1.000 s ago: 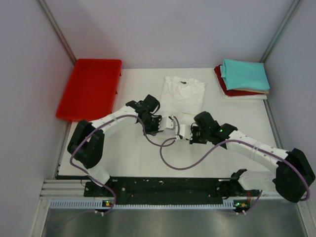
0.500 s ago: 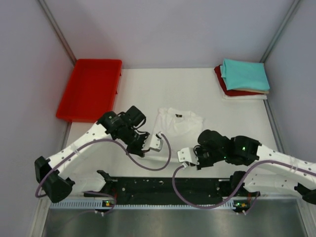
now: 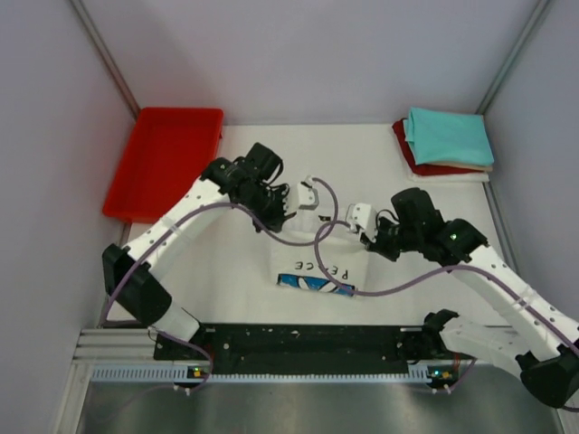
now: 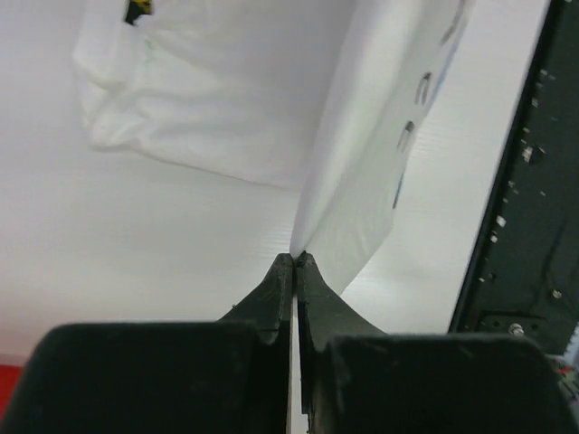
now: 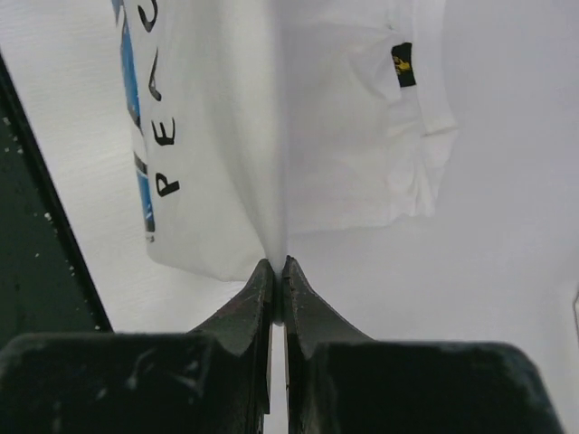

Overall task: Fold and stack the t-shirts
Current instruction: Fold the long partially folded tshirt into a neat square

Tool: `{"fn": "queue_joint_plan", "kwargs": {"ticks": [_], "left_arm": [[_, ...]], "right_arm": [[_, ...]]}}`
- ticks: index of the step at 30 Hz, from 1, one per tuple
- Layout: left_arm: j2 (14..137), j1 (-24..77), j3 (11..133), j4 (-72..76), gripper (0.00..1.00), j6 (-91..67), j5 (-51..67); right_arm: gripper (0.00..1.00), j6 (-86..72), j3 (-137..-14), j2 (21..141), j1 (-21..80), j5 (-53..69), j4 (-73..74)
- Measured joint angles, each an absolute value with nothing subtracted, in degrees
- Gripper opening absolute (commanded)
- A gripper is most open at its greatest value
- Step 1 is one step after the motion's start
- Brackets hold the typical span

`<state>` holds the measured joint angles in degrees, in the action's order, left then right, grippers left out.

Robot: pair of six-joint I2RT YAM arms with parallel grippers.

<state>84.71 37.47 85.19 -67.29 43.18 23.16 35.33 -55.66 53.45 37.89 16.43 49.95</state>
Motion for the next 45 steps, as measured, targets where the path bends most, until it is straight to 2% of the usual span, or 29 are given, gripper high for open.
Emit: {"fn": "queue_joint_plan", "kwargs": {"ticks": [10, 22, 30, 45], "left_arm": [[105.73, 32.38, 103.24, -62.50, 0.00, 41.25, 19.55], [125.21, 30.74, 114.45, -55.96, 0.00, 37.98, 14.68], [129.32, 30.06, 115.28, -51.09, 0.00, 36.27, 12.34], [127.46, 29.34, 116.49, -48.64, 0.00, 36.18, 10.81]], "right_arm": [[0.00, 35.33, -56.47, 68.58, 22.00, 20.14, 38.19], [0.00, 33.80, -61.12, 89.30, 15.33, 19.46, 29.50], [0.00, 32.42, -66.65, 98.67, 14.48, 18.65, 27.40], [0.00, 33.01, -70.63, 96.23, 14.44, 18.76, 27.46]]}}
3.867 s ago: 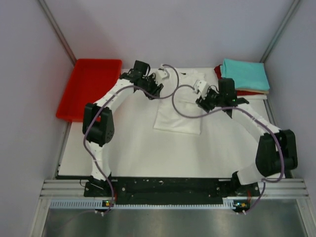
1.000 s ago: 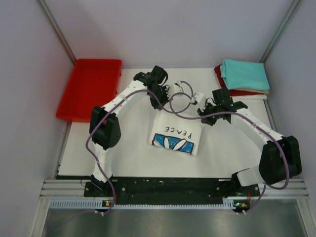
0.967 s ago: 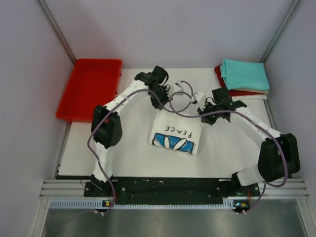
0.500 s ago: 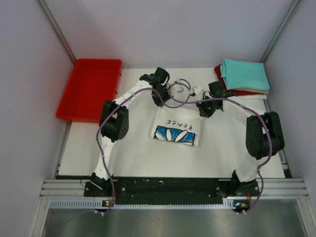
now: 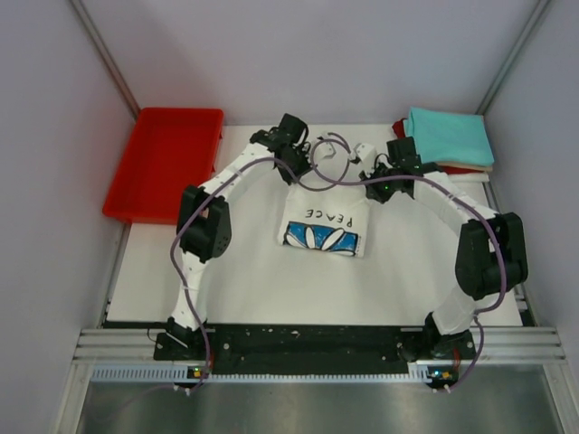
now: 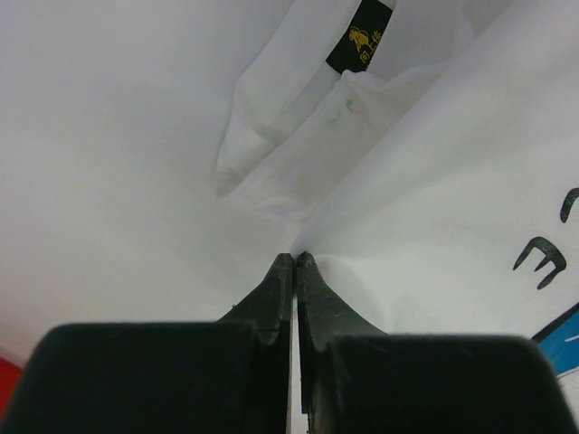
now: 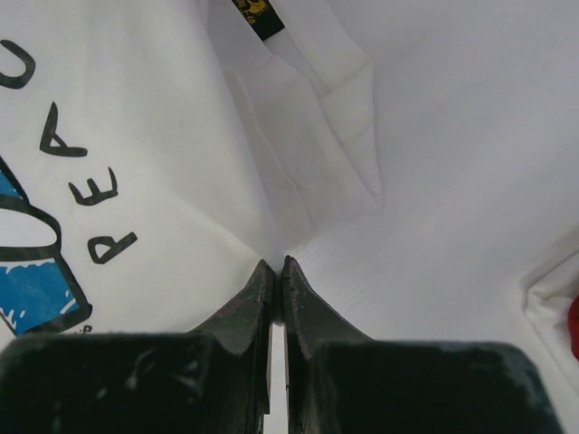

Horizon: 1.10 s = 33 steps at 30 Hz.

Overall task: Fold and stack the t-shirts
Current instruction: Fold the long partially folded tshirt into a neat square

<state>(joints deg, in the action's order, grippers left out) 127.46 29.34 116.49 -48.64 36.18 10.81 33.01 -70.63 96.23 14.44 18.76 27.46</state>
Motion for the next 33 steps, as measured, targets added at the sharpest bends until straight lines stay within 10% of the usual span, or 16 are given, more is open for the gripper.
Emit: {"fn": "queue_joint_plan", "kwargs": {"ticks": [12, 24, 33], "left_arm": [[127.04, 28.82, 119.66, -42.63, 0.00, 35.53, 6.96], [141.43, 28.53, 123.83, -31.57, 0.52, 32.67, -7.33], [136.66, 28.18, 125.60, -31.31, 0.52, 30.68, -8.56]], "right_arm": [[0.00, 34.96, -80.42, 102.67, 14.15, 16.23, 26.13], [0.41, 25.52, -95.53, 122.72, 12.62, 5.06, 24.45], [0.63, 9.52, -91.96, 114.43, 11.27, 3.70, 24.91]]}}
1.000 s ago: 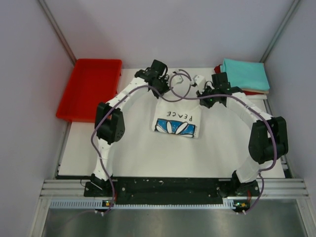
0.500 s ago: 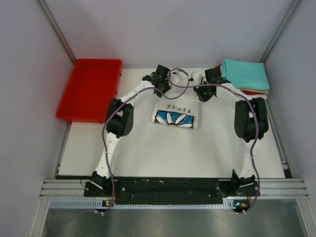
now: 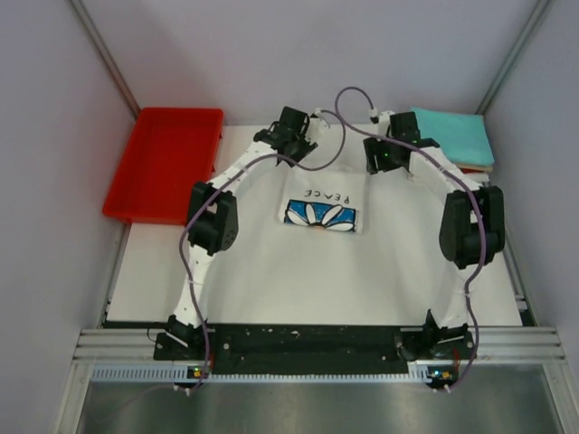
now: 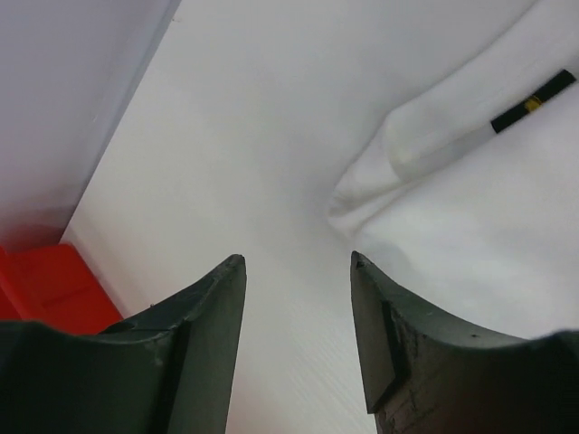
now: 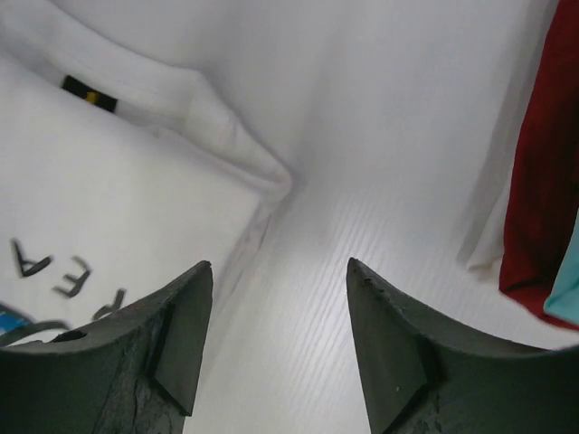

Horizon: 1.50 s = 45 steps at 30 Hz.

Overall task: Fold and stack the t-shirts
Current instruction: Fold the long partially folded tshirt into a neat square, then put the neatly folded tshirt into the corner of the board with the right arm

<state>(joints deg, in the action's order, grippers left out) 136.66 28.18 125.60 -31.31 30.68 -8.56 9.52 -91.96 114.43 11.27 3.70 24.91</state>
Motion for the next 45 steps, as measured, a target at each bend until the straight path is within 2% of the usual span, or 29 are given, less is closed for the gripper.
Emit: {"fn": "queue_joint_plan", "kwargs": {"ticks": [2, 5, 9, 12, 17, 26, 29, 30, 31, 32, 37, 41, 45], "left_arm": [[132.22, 28.10, 121.71, -32.56, 0.49, 29.54, -5.65], [125.49, 27.97, 114.32, -34.79, 0.46, 27.33, 0.69], [117.67, 28.21, 106.15, -35.20, 0.44, 24.69, 8.12], [117.82, 28.36, 102.98, -35.40, 0.44, 23.31, 12.10], [125.10, 28.62, 102.98, -38.02, 0.41, 22.31, 14.09], [128.62, 28.49, 106.00, -40.49, 0.42, 21.91, 15.16], [129.03, 28.49, 106.02, -40.51, 0.42, 21.91, 15.16], [129.03, 28.49, 106.10, -40.60, 0.42, 21.91, 15.18], [129.03, 28.49, 106.19, -40.66, 0.42, 21.91, 15.18], [129.05, 28.49, 106.21, -40.73, 0.42, 21.91, 15.20], [129.56, 28.32, 107.20, -41.65, 0.44, 21.93, 15.35], [129.67, 27.53, 108.47, -43.51, 0.56, 22.59, 17.08], [127.31, 25.45, 108.53, -46.26, 0.59, 24.12, 20.38]], "right_arm": [[0.68, 4.82, -87.90, 109.10, 10.24, 7.05, 24.67], [0.68, -1.96, -82.06, 103.20, 9.21, 12.29, 22.57], [0.69, -9.32, -77.47, 103.09, 8.80, 15.49, 19.75], [0.69, -14.33, -75.31, 106.50, 8.34, 18.87, 18.28], [0.67, -21.41, -72.34, 112.20, 6.28, 25.43, 13.52], [0.40, -30.11, -70.87, 116.81, 4.05, 36.12, 2.42], [0.24, -32.71, -70.52, 118.48, 3.92, 38.76, -0.78], [0.16, -33.65, -70.35, 118.98, 3.88, 39.51, -1.56], [0.03, -34.30, -70.04, 119.35, 3.86, 40.01, -2.39], [0.00, -35.22, -69.76, 119.79, 3.84, 40.62, -3.25], [0.00, -36.67, -69.63, 120.66, 3.62, 42.44, -5.13], [0.00, -35.42, -69.67, 120.60, 3.62, 42.50, -4.84], [0.00, -30.61, -72.12, 120.27, 3.62, 41.50, 0.40]]}}
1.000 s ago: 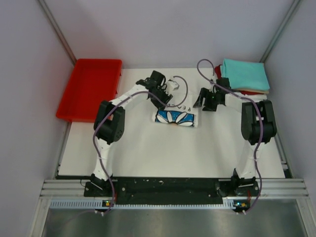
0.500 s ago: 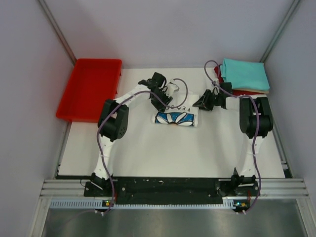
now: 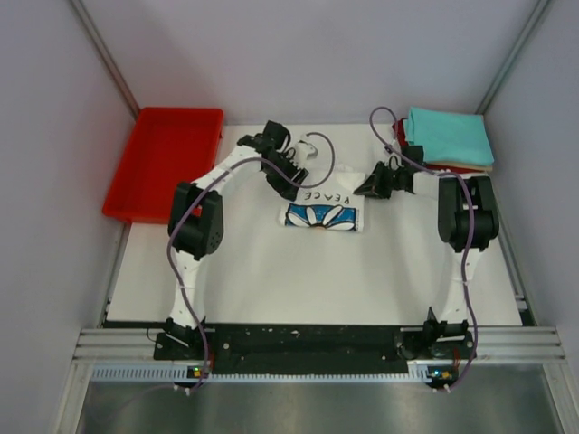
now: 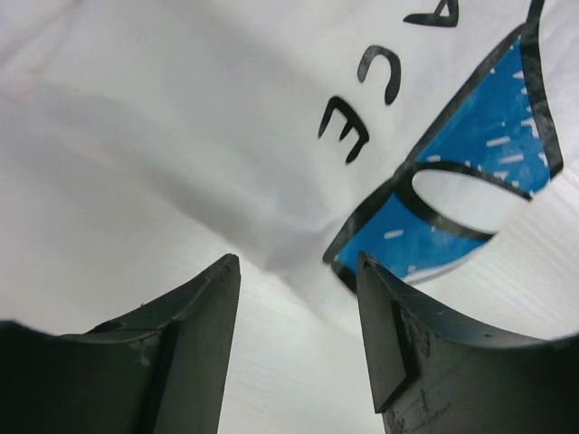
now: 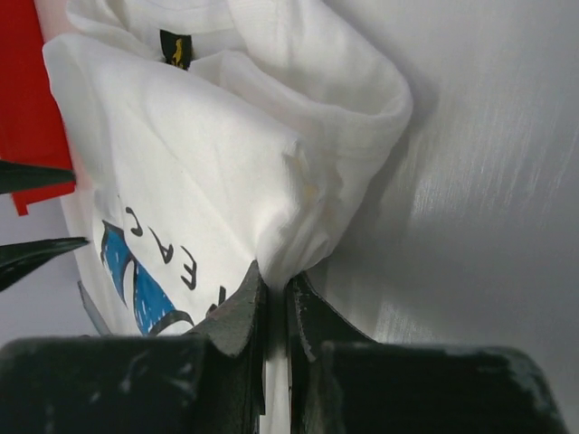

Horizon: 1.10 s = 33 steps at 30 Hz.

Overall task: Fold and stack the t-shirts
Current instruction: Put the neatly folded tshirt into the corner of the board with the right arm

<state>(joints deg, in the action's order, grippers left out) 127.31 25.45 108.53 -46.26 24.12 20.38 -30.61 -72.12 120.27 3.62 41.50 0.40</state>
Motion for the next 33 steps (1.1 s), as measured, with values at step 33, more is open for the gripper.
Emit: {"fn": "queue_joint_plan", "kwargs": {"ticks": [33], "left_arm": [[108.71, 15.14, 100.27, -54.33, 0.61, 30.52, 16.80]], "right_arm": [[0.00, 17.17, -124.84, 122.52, 3.68, 0.01, 43.97]]}}
